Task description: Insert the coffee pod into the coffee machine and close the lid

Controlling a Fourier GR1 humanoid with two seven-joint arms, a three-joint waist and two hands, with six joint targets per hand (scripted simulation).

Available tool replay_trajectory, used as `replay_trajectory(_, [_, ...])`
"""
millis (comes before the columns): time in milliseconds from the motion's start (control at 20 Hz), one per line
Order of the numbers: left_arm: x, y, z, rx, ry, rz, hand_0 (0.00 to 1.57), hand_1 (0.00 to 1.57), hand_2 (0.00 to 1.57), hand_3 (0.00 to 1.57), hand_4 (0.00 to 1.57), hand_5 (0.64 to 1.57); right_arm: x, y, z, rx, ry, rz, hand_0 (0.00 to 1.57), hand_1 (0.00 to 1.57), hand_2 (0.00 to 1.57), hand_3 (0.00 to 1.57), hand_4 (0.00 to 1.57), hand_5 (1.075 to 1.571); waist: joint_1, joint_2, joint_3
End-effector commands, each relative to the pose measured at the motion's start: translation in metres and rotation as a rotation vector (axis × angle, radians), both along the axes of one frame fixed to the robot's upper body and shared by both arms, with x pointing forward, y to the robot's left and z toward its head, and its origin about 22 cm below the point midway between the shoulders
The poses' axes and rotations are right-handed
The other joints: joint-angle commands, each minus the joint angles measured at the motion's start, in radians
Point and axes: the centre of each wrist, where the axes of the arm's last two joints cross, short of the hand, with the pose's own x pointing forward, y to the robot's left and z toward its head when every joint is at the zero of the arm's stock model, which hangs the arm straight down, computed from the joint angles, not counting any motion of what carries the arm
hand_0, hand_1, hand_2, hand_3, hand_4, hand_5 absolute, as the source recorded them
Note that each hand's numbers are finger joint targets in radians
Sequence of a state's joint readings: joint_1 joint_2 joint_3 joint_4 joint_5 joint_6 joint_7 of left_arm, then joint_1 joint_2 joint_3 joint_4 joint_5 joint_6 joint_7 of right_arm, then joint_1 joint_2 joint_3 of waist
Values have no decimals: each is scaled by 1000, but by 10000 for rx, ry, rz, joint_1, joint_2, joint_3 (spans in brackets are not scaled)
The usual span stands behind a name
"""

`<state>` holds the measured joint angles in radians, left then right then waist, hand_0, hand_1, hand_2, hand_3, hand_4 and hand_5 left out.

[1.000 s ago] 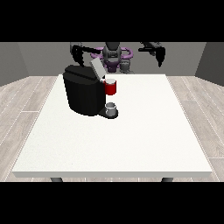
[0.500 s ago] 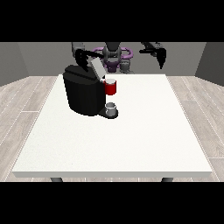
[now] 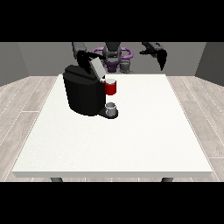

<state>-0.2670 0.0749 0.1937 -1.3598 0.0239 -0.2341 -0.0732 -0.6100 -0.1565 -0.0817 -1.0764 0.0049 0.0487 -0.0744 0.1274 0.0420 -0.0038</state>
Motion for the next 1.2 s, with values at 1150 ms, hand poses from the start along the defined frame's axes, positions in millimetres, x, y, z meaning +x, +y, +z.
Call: replay_trajectory(1150, [5,9,3,189,-395,201,0,0,0,0,121,1571,33,58,51,-1694,-1200,1043,0,0,0,0,110,1571,306,691,38])
